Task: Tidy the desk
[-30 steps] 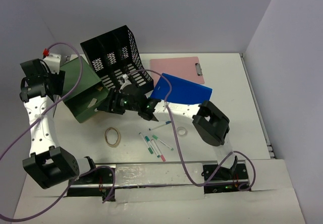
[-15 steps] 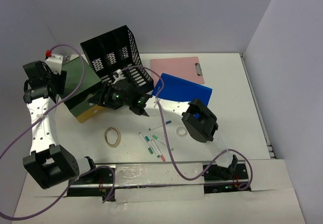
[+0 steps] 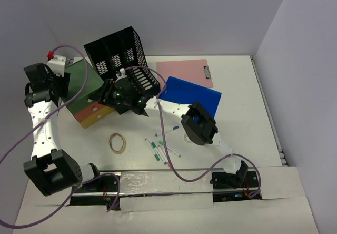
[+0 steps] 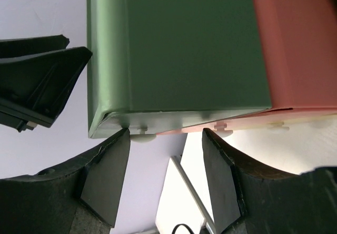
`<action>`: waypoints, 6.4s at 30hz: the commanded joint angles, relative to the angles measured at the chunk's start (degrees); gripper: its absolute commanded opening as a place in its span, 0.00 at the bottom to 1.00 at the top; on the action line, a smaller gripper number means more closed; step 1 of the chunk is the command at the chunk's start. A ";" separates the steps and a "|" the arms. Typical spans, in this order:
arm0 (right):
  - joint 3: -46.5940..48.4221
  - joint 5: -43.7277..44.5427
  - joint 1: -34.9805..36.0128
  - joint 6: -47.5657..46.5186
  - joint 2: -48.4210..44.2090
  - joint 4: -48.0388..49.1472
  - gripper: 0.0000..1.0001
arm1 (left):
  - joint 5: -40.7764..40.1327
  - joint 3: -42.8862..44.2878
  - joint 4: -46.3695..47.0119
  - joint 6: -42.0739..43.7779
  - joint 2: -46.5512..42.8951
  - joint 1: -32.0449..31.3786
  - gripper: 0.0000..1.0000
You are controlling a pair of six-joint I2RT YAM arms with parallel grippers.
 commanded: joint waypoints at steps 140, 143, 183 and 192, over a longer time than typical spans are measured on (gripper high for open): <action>-26.56 4.99 4.70 11.52 -8.60 21.37 0.00 | 5.13 0.82 -4.78 -0.28 -1.80 0.36 0.70; -28.18 4.51 5.00 11.01 -9.93 21.40 0.00 | 5.22 0.84 -4.71 -0.56 -1.73 0.36 0.70; -53.41 19.74 -2.36 -36.50 -51.31 -1.52 0.90 | 36.34 29.26 -37.94 1.24 -4.63 -12.19 0.72; -56.44 20.17 -3.02 -35.83 -53.23 -0.98 0.90 | 19.00 12.75 -38.51 7.37 -8.04 -21.96 0.72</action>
